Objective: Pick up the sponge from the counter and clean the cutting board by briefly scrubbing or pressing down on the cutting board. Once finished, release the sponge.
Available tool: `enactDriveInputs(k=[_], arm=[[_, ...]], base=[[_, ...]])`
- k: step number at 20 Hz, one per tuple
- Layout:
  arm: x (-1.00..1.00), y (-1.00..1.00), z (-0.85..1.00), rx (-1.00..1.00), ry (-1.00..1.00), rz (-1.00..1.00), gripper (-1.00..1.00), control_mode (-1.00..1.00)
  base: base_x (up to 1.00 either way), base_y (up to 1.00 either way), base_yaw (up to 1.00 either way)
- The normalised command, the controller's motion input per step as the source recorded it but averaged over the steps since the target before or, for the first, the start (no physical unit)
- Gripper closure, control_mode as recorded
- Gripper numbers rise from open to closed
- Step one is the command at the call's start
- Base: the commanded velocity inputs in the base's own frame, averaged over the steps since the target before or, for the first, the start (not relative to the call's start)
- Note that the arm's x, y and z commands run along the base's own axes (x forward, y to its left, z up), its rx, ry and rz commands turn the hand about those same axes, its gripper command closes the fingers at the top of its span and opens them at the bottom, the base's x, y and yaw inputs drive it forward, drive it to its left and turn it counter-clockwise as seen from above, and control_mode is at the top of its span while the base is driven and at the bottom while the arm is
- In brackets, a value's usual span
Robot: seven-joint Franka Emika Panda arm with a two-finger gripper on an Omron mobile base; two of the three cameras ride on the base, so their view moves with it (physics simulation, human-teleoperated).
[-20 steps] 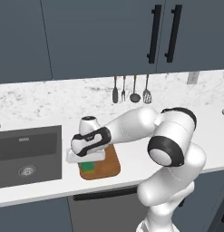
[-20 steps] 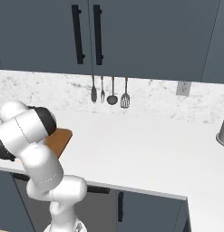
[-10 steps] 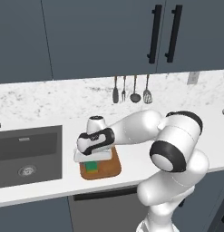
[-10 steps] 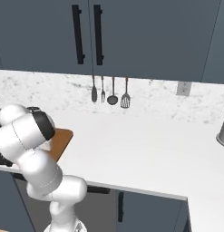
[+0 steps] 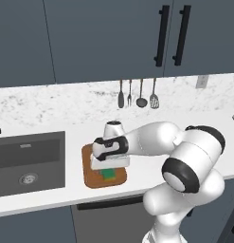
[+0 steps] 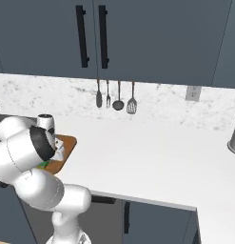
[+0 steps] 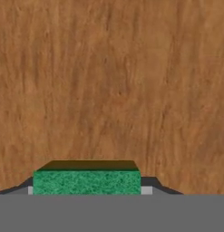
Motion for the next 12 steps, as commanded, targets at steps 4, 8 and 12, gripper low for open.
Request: enactDriveInputs(k=[4, 8, 12], arm=[[-0.26, -0.87, -0.32, 0.00, 0.01, 0.00, 1.00, -1.00], [-0.33, -0.91, -0.41, 0.00, 0.01, 0.00, 1.00, -1.00], [-0.21, -0.84, -0.37, 0.00, 0.03, 0.00, 1.00, -1.00]], base=[[0.00, 0.00, 0.00], [0.00, 0.00, 0.00], [0.00, 0.00, 0.00]])
